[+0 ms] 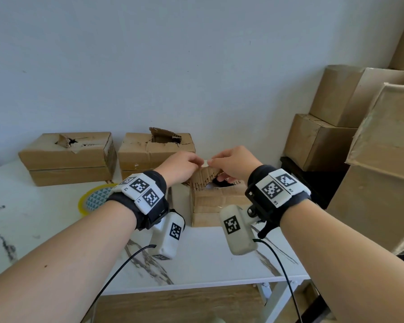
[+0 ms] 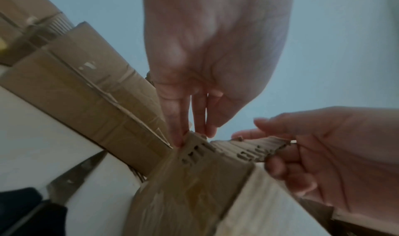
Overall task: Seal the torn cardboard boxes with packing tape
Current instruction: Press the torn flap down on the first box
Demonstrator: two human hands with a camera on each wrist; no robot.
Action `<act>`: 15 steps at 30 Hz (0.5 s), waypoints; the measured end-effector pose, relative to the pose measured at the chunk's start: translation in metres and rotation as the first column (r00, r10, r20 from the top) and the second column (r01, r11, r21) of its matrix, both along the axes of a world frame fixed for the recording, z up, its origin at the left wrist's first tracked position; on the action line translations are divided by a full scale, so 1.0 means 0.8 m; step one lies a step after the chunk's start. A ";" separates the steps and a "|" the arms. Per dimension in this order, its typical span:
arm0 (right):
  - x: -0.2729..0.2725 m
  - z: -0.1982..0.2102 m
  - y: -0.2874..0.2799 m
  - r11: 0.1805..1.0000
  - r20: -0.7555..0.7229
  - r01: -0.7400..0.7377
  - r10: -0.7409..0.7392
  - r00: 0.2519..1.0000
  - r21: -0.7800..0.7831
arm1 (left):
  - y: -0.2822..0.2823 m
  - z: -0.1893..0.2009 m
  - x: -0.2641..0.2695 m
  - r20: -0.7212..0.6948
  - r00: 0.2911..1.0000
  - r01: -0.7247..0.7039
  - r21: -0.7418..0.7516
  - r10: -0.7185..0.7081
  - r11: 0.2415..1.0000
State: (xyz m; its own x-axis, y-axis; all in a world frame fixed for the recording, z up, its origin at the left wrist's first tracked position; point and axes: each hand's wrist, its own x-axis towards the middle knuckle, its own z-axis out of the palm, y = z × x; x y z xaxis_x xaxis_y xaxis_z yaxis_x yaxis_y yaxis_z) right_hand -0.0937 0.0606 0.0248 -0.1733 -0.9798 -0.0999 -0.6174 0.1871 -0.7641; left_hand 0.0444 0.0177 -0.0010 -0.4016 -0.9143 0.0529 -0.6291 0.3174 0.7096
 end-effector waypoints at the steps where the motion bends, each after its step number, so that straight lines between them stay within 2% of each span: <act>1: 0.005 -0.001 -0.002 1.000 0.038 0.002 -0.003 0.999 0.017 | 0.001 0.001 0.002 -0.012 1.000 0.006 0.016 -0.005 1.000; 6: 0.011 -0.008 -0.011 0.997 0.258 0.035 -0.051 0.965 0.066 | 0.003 0.001 0.011 0.014 0.997 0.079 0.101 -0.081 0.992; 8: 0.005 -0.011 -0.011 0.997 0.397 0.033 -0.056 0.916 0.065 | 0.003 0.000 0.014 0.077 0.989 0.121 0.104 -0.130 0.987; 11: 0.002 -0.010 -0.005 0.980 0.572 0.064 -0.162 0.804 0.187 | 0.003 0.003 0.016 0.158 0.972 0.163 0.094 -0.176 0.982; 13: 0.001 -0.007 -0.001 0.975 0.570 0.063 -0.175 0.803 0.211 | 0.002 0.004 0.017 0.179 0.969 0.158 0.095 -0.173 0.983; 15: -0.005 -0.003 -0.002 0.980 0.488 0.058 -0.147 0.860 0.192 | 0.002 0.003 0.017 0.180 0.971 0.141 0.093 -0.156 0.986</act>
